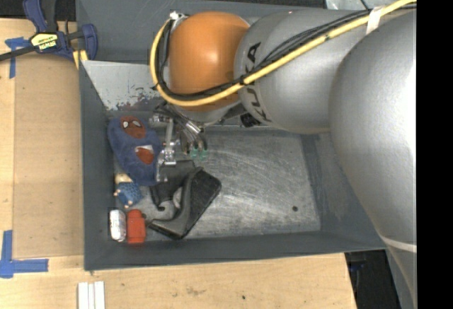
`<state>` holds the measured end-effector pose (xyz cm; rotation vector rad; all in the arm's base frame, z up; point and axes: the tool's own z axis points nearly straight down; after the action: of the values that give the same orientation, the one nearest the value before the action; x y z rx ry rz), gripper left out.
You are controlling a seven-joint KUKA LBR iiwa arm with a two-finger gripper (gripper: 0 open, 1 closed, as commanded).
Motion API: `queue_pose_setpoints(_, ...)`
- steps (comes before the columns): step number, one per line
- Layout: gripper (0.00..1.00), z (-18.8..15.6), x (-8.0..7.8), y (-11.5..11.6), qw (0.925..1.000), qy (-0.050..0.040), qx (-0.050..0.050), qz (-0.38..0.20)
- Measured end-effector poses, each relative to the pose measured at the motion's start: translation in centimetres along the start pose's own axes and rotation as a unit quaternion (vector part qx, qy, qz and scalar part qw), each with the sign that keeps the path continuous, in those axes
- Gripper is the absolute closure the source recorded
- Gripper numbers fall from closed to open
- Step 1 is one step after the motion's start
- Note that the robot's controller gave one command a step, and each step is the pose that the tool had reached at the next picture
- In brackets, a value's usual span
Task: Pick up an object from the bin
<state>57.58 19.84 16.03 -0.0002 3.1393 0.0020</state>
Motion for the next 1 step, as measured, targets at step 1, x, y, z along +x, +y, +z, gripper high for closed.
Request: queue_pose_setpoints(1,0.0,8.14,1.5,-1.77,0.9948,-0.003,-0.001,0.102)
